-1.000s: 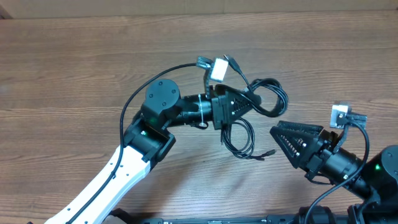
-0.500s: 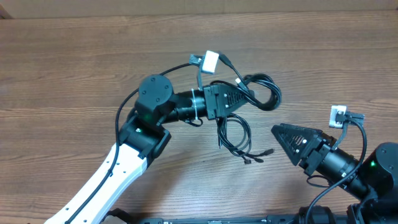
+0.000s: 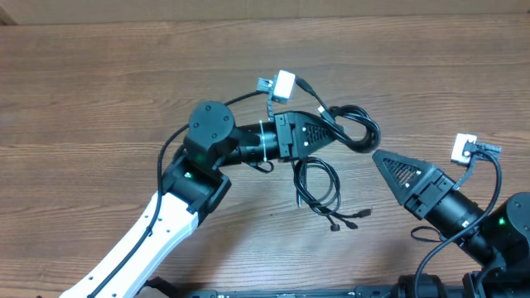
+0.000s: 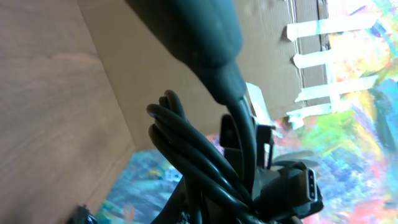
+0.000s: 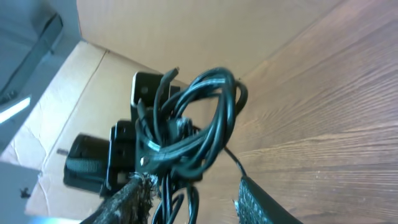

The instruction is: Untangle cables

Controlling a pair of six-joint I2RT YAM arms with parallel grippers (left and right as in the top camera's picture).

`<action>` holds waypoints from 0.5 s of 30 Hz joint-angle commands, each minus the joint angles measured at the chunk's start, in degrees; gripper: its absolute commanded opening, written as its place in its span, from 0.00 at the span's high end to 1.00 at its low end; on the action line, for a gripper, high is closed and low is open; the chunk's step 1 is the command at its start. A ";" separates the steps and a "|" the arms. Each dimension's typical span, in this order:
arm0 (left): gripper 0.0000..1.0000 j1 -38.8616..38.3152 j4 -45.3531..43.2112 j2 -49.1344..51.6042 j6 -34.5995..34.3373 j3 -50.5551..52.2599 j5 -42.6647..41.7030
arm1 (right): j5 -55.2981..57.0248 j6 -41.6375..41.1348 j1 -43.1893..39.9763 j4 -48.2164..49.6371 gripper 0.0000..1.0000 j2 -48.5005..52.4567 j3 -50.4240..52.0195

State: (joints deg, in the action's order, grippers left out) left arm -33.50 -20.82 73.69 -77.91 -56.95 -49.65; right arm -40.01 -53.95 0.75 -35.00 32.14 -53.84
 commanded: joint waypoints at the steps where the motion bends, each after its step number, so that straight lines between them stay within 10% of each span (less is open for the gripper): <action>1: 0.96 -0.68 -0.70 -0.24 -3.58 -1.01 0.57 | 2.64 -3.52 -0.09 0.46 0.58 -0.02 -0.87; 15: 0.96 -4.15 -0.70 -0.24 -6.58 -1.01 3.82 | 5.97 -6.32 -0.09 1.97 0.80 0.20 -0.87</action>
State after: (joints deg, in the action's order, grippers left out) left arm -36.69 -20.97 73.69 -83.72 -56.95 -47.11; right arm -35.66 -59.11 0.75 -33.61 32.14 -53.84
